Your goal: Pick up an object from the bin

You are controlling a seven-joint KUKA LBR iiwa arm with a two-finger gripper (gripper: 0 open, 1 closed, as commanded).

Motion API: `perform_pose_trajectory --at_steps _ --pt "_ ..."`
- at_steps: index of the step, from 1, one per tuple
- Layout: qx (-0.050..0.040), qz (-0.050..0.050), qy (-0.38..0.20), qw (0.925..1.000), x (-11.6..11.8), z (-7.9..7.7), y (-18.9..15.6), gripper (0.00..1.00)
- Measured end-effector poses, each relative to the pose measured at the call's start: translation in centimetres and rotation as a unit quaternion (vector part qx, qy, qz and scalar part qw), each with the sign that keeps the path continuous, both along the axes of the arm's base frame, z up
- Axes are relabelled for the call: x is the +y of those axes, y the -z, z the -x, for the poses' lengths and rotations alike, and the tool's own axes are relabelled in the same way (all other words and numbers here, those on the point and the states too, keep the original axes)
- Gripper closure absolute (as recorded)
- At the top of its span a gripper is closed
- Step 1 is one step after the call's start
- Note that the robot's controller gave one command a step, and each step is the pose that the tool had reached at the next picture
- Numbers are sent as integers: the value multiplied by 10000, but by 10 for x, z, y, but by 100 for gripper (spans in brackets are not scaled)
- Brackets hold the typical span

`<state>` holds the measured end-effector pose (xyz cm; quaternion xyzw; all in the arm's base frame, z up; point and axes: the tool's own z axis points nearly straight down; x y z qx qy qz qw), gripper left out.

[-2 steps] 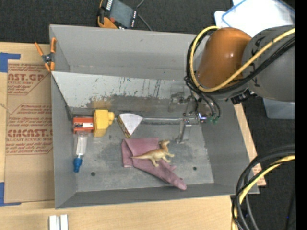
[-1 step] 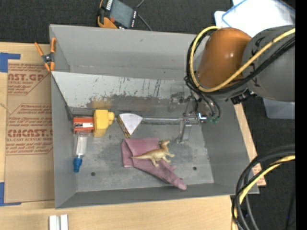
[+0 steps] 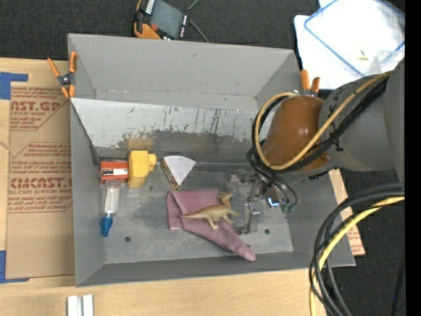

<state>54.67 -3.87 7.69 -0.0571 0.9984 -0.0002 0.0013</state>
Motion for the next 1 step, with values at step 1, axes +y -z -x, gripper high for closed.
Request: perform_pose_trajectory --at_steps 1 --pt "-65 -13 303 9995 55 -5 1 0"
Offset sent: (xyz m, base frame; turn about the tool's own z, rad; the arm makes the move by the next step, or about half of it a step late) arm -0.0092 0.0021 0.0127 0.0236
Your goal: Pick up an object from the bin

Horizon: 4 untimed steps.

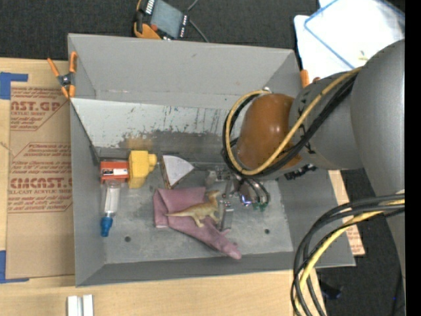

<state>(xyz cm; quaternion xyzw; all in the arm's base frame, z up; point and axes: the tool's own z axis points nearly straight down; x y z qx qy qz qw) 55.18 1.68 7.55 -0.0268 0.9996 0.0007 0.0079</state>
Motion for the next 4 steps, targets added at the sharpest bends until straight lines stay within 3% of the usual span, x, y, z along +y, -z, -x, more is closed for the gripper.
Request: perform_pose_trajectory --at_steps 1,2,3,4 --pt "77 18 -183 9998 -53 14 -14 100" --pt "77 19 -184 9998 -53 14 -14 0" --pt "77 19 -184 9998 -53 14 -14 0" --pt "51 28 -1250 9921 -58 -38 5 0"
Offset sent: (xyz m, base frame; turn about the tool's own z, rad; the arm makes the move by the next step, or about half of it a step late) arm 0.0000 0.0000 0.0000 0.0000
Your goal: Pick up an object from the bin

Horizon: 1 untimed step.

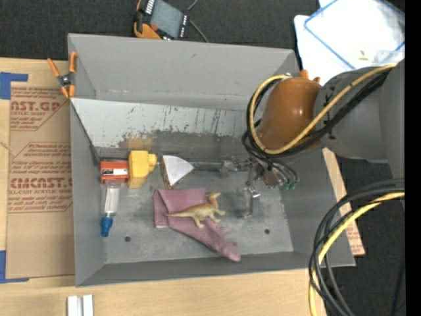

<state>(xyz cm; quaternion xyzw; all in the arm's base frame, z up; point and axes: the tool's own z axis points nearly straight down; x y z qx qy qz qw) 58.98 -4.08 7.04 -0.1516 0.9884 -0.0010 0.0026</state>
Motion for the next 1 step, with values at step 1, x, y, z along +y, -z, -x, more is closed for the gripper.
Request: perform_pose_trajectory --at_steps 1 --pt "37 -7 1121 9937 8 47 -16 0"
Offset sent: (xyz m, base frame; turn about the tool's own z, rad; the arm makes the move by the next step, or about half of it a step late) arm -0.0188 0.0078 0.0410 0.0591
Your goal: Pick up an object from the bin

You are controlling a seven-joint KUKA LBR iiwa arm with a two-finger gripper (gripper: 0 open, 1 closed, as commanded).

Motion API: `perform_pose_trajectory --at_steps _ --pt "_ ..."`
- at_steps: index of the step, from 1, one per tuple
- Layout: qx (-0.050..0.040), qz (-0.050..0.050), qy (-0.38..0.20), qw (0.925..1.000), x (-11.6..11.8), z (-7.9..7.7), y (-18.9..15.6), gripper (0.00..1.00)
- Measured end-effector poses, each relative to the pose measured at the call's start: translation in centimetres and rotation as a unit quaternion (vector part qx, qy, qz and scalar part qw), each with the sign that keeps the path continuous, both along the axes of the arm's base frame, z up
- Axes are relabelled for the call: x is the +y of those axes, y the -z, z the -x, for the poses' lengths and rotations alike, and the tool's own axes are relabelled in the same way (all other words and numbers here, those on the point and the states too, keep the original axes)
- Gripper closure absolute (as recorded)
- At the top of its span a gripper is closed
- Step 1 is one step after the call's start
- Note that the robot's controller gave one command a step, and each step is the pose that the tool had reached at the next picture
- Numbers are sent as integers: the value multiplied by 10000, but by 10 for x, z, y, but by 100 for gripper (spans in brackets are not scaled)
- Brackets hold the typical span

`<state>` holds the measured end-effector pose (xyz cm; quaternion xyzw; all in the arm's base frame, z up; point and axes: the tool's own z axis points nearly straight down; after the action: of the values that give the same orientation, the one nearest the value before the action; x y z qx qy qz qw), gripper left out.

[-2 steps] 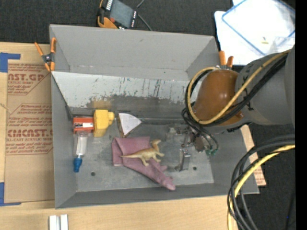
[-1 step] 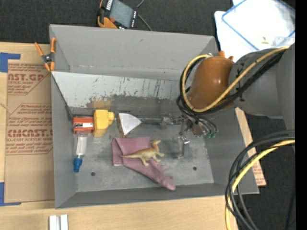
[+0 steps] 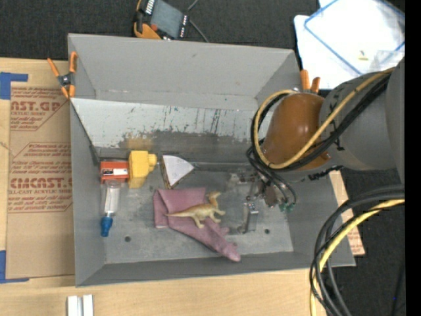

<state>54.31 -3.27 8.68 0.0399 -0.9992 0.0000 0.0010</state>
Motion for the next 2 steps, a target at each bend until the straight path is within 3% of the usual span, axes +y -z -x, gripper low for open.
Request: perform_pose_trajectory --at_steps 1,2 --pt "-74 3 -834 9965 1 -30 -26 0" --pt "-21 -5 -375 9993 7 -13 -25 0"
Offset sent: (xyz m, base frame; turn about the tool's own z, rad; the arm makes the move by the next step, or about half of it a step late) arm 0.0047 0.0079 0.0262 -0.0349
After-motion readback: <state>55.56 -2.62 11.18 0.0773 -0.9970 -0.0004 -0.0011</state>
